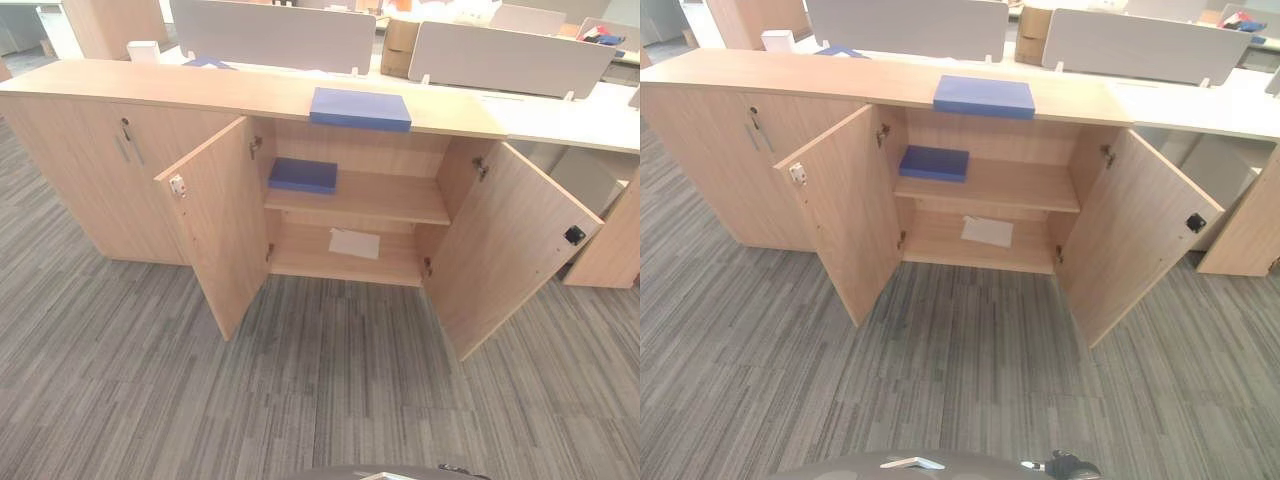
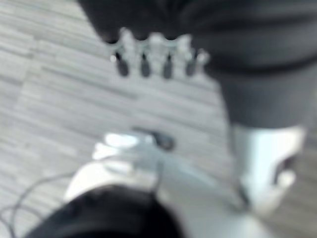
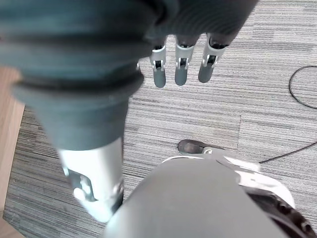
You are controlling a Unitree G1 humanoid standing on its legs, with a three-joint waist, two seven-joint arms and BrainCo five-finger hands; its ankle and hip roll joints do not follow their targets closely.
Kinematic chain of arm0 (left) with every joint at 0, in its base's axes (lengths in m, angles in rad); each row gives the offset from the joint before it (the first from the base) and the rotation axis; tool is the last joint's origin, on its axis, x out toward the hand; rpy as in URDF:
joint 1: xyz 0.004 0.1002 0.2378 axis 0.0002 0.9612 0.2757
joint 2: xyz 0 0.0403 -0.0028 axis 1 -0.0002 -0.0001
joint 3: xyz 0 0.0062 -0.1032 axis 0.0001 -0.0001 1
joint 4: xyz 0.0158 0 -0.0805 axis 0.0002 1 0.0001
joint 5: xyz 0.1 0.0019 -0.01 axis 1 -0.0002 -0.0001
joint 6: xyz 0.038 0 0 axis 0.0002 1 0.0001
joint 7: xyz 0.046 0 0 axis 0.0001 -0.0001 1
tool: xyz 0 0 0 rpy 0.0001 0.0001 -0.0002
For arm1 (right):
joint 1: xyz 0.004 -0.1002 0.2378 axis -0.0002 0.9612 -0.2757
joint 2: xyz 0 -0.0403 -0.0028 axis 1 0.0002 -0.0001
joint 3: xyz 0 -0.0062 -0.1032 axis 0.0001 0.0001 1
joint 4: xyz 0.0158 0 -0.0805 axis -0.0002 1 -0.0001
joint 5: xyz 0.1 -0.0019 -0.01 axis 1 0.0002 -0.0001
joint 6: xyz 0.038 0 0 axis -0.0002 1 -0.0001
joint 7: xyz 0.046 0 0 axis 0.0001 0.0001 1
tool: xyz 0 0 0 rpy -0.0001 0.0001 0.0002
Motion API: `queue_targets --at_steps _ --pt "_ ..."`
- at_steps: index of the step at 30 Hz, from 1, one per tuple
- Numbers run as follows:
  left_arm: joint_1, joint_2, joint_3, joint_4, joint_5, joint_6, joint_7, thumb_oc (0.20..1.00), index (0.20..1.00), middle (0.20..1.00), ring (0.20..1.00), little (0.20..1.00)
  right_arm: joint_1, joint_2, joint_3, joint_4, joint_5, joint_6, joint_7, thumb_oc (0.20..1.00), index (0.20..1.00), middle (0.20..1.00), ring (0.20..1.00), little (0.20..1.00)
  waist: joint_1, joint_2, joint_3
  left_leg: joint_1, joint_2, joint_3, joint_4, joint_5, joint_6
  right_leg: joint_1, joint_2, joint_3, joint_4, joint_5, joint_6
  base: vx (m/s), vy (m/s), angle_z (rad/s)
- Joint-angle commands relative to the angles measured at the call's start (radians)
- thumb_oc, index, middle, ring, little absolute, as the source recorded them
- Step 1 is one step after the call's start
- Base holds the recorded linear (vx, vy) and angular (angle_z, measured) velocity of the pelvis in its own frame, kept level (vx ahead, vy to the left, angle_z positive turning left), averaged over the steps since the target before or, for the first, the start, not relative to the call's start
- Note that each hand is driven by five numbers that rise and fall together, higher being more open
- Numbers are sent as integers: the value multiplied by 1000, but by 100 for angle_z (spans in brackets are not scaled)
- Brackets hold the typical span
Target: Put the empty folder in the office cabinet
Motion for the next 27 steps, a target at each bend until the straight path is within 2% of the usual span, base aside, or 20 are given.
queue_targets --at_steps 1,3,4,8,9,11,12,13,15,17,18,19,20,22,23,26,27 --pt "-51 -51 7 53 -2 -11 8 1000 1000 1000 1000 1000 -60 -52 -11 40 -54 -16 -18 1000 1000 1000 1000 1000 -2 63 37 14 -9 75 -1 -96 -10 19 27 -40 3 -54 46 10 37 0" --pt "-51 -51 7 53 -2 -11 8 1000 1000 1000 1000 1000 -60 -52 -11 40 -54 -16 -18 1000 1000 1000 1000 1000 -2 63 37 14 -9 75 -1 -96 -10 19 27 -40 3 -54 46 0 0 0" --pt "-51 -52 8 53 10 -20 5 1000 1000 1000 1000 1000 -60 -55 -7 39 -81 -40 -33 1000 1000 1000 1000 1000 0 63 39 13 -11 74 -1 -95 -9 19 27 -41 3 -53 46 0 0 0" --pt "-51 -52 8 53 10 -20 5 1000 1000 1000 1000 1000 -60 -55 -7 39 -81 -40 -33 1000 1000 1000 1000 1000 0 63 39 13 -11 74 -1 -95 -9 19 27 -41 3 -53 46 6 16 0" --pt "-52 -50 8 44 -30 -21 8 1000 1000 1000 1000 1000 -59 -60 2 25 -71 -83 -54 1000 1000 1000 1000 1000 1 62 44 14 -16 73 -1 -97 -5 18 23 -43 3 -50 49 24 63 0" --pt "-50 -43 12 41 -5 -6 -14 1000 1000 1000 1000 1000 -61 -66 -1 -5 -39 -95 -80 1000 1000 1000 1000 1000 0 61 53 8 -25 74 -1 -99 7 14 8 -43 13 -45 55 88 211 -2" --pt "-52 -36 18 40 25 5 -5 1000 1000 1000 1000 1000 -66 -62 -11 -19 -40 -169 -122 1000 1000 1000 1000 1000 -3 71 70 0 -25 83 -1 -98 28 -37 -12 -57 140 -67 62 63 244 -4" --pt "-57 -29 17 36 35 8 1 1000 1000 1000 1000 1000 -74 -63 -10 -49 -58 -193 -141 1000 1000 1000 1000 1000 -9 76 89 -12 -24 81 0 -85 36 -124 -29 -64 256 -31 85 -18 113 -8" --pt "-68 -25 9 34 30 7 6 1000 1000 1000 1000 1000 -81 -66 0 -70 -25 -210 -157 1000 1000 1000 1000 1000 -17 78 113 -18 -25 77 7 -85 41 -195 -40 -69 303 1 98 -44 29 -9" --pt "-83 -23 -5 29 4 1 7 1000 1000 1000 1000 1000 -88 -74 0 -103 24 -210 -157 1000 1000 1000 1000 1000 -36 76 151 -15 -28 75 18 -100 38 -252 -39 -70 256 29 106 68 -6 -21" --pt "-91 -23 -6 28 -3 -5 4 1000 1000 1000 1000 1000 -85 -76 -3 -119 30 -216 -146 1000 1000 1000 1000 1000 -49 72 169 -8 -35 71 28 -115 35 -281 -38 -60 203 64 117 238 -36 -29" --pt "-95 -20 -1 29 -15 -11 5 1000 1000 1000 1000 1000 -76 -76 -7 -131 19 -230 -123 1000 1000 1000 1000 1000 -66 63 181 6 -47 59 38 -134 32 -321 -39 -46 125 129 140 328 -69 -6" --pt "-95 -17 8 33 -15 -12 8 1000 1000 1000 1000 1000 -69 -73 -9 -131 14 -246 -119 1000 1000 1000 1000 1000 -72 60 187 19 -50 50 41 -143 29 -344 -39 -49 71 152 152 360 -81 1" --pt "-84 -16 29 47 7 -10 -2 1000 1000 1000 1000 1000 -54 -70 -12 -136 -11 -267 -122 1000 1000 1000 1000 1000 -80 62 192 57 -46 40 40 -155 20 -375 -42 -87 3 176 167 357 -80 13" --pt "-84 -17 29 47 7 -10 -2 1000 1000 1000 1000 1000 -54 -70 -12 -136 -11 -267 -122 1000 1000 1000 1000 1000 -81 63 193 57 -46 40 40 -155 20 -375 -42 -88 3 175 167 430 -92 15" --pt "-53 -22 48 68 39 -24 -12 1000 1000 1000 1000 1000 -35 -76 -19 -148 -38 -265 -129 1000 1000 1000 1000 1000 -88 49 190 110 -51 21 87 -218 28 -411 -66 -105 3 191 169 459 -103 9" --pt "-53 -22 48 68 39 -24 -12 1000 1000 1000 1000 1000 -35 -76 -19 -148 -38 -265 -129 1000 1000 1000 1000 1000 -88 49 190 110 -51 21 87 -218 28 -411 -66 -105 3 191 169 495 -152 8"
